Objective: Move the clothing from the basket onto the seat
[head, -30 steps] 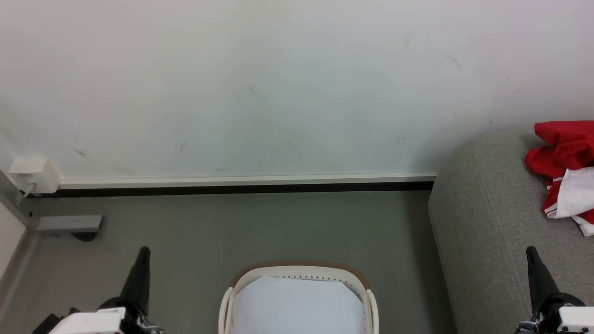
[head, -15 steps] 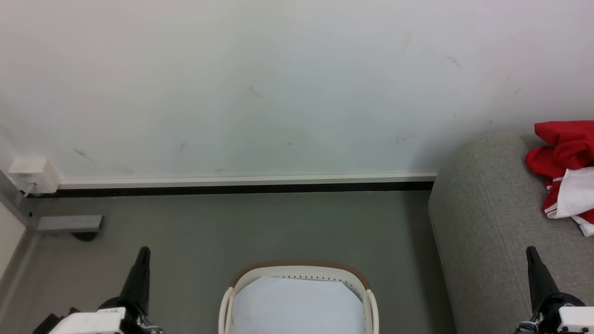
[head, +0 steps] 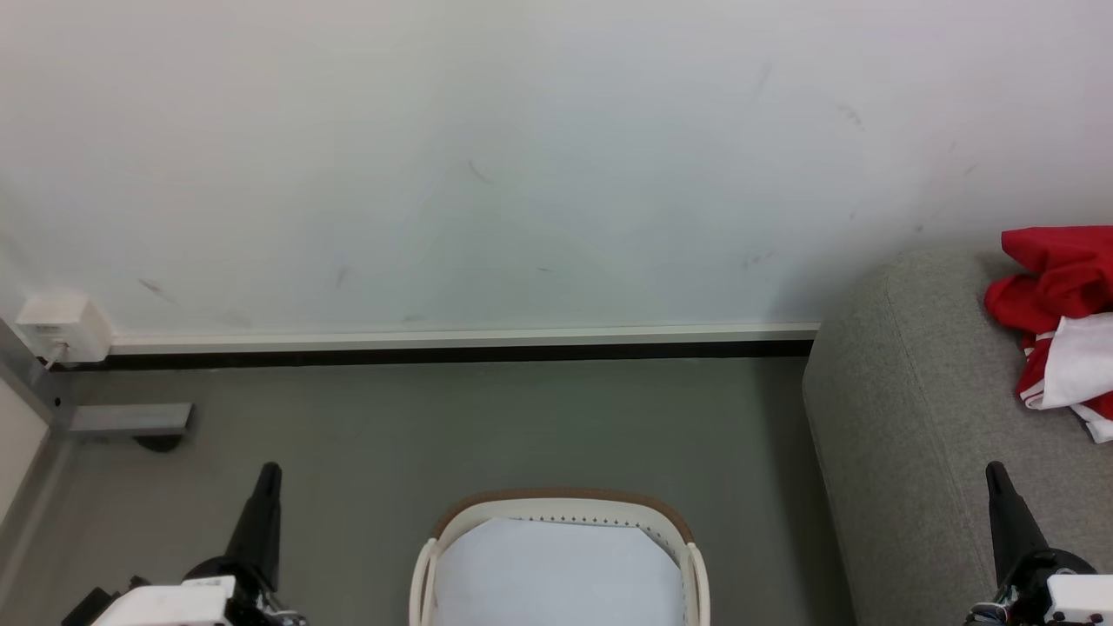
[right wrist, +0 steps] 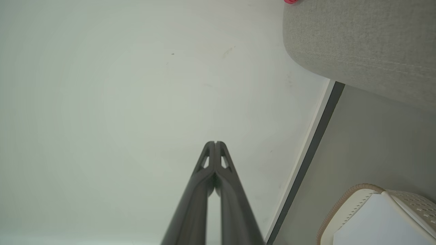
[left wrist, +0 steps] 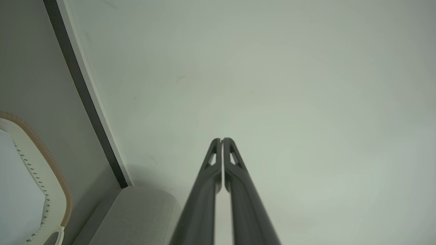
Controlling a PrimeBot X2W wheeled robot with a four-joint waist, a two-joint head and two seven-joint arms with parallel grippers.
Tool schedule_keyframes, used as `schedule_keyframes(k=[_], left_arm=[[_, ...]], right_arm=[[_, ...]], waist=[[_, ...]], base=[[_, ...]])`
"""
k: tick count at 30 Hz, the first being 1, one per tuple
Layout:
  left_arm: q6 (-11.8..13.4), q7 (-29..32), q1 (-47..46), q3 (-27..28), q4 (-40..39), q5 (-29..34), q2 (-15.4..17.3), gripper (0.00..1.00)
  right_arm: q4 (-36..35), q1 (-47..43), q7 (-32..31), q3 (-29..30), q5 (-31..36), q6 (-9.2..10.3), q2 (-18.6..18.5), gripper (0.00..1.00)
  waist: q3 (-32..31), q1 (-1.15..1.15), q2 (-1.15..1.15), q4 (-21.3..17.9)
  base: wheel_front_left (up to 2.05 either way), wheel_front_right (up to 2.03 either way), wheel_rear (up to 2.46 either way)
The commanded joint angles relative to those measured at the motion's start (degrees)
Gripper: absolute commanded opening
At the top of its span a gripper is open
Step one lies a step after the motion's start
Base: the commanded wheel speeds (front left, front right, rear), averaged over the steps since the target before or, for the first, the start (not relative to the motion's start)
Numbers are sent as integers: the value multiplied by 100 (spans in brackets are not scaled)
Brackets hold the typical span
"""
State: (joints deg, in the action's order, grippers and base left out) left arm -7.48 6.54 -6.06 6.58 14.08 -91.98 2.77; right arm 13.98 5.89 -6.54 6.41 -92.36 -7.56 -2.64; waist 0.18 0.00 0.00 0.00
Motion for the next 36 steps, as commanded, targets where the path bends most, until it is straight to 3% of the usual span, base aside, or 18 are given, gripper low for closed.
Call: schedule_keyframes(k=[1,36], left_arm=[[-16,19,-42,11,-3,-79,10,0],[-16,19,-42,10,-4,-80,10,0]], right_arm=[[12,77,-17,23,-12,14,-44,0],[12,77,-17,23,-12,14,-45,0]], waist=[[0,0,0,0],[0,0,0,0]], base=[[0,0,0],[0,0,0]])
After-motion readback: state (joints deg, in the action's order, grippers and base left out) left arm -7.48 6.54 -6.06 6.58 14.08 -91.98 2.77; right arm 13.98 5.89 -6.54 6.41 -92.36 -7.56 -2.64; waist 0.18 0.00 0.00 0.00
